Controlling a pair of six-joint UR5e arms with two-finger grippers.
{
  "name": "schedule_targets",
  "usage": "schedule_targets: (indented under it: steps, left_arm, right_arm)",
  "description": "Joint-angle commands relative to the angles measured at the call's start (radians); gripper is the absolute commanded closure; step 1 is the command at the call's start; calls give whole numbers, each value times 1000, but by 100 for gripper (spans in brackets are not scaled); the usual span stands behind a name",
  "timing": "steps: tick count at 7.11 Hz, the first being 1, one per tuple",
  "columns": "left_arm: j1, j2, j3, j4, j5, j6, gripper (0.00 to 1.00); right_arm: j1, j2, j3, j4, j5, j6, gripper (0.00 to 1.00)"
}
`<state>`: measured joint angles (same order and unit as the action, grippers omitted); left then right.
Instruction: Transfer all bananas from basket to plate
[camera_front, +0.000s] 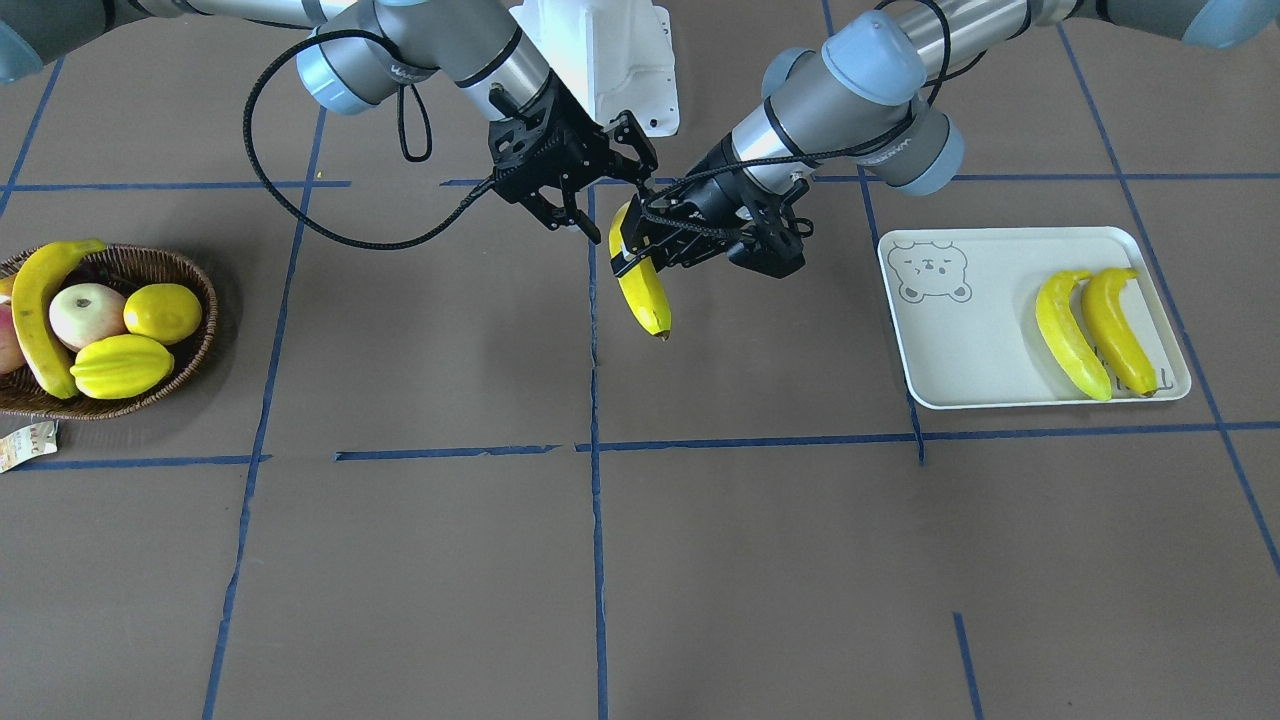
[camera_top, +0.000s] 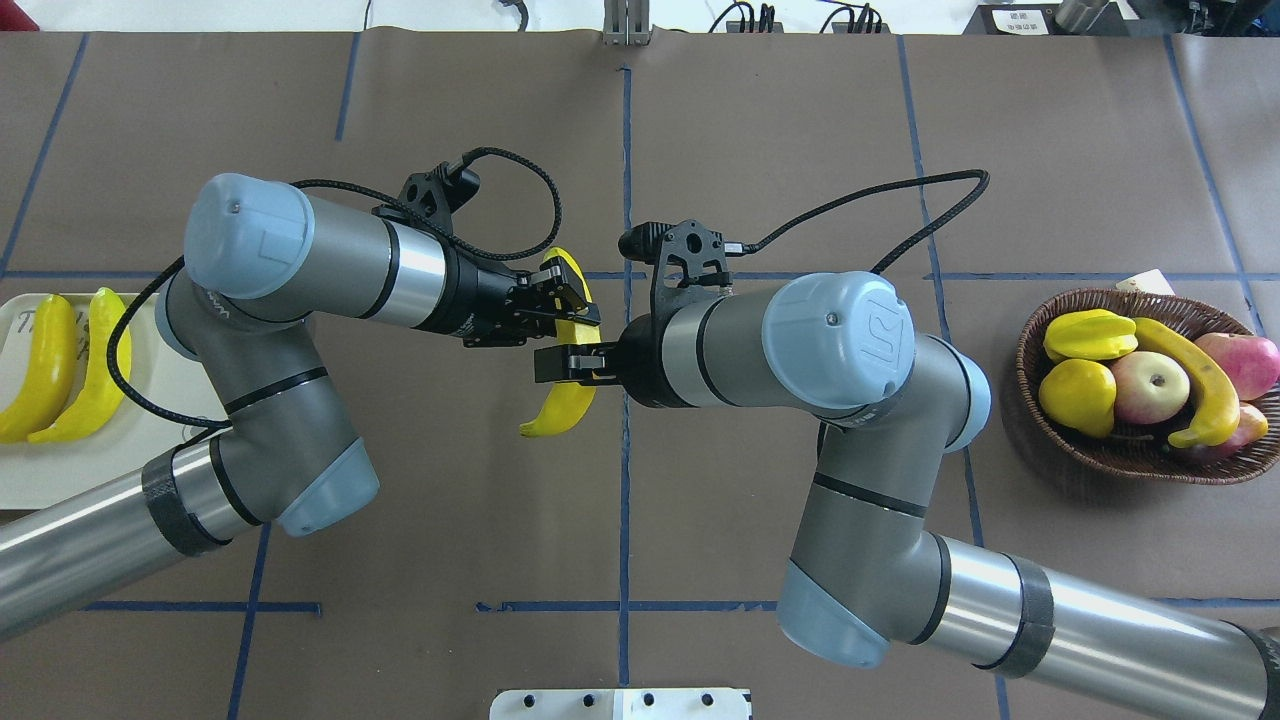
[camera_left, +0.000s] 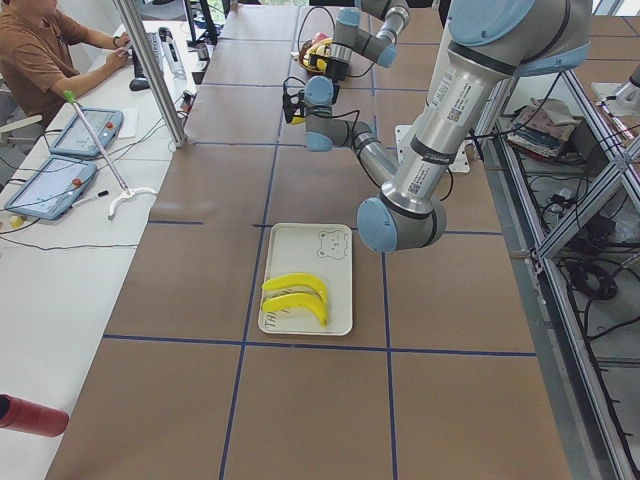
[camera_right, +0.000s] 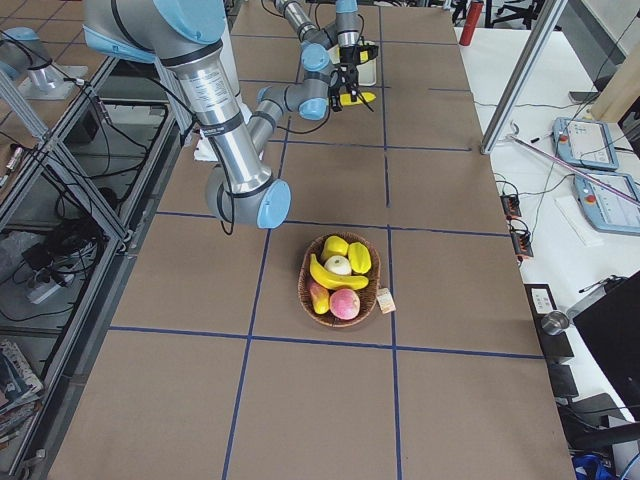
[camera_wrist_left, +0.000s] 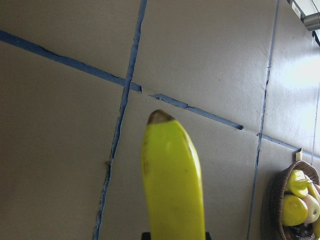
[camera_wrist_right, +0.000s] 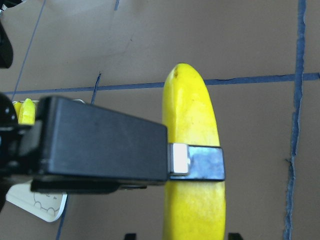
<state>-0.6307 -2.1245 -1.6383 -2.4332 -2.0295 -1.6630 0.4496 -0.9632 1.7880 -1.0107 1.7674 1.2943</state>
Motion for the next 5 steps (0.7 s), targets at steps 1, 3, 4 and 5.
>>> schedule_targets:
  steps: [1,3,4,5]
  left_arm:
    - [-27,5,1,23,2,16,100]
    - [-64,5,-2,164,-8,35,100]
    - [-90,11,-9,252,-8,84,100]
    - [-122,12,-27,407,-8,170,100]
  right_arm:
    - [1,-29,66,-35,3,0,0]
    - [3,-87,234,-165,7,-1,0]
    - [7,-121,304,-231,9,-1,0]
    - [12,-156,356,-286,7,-1,0]
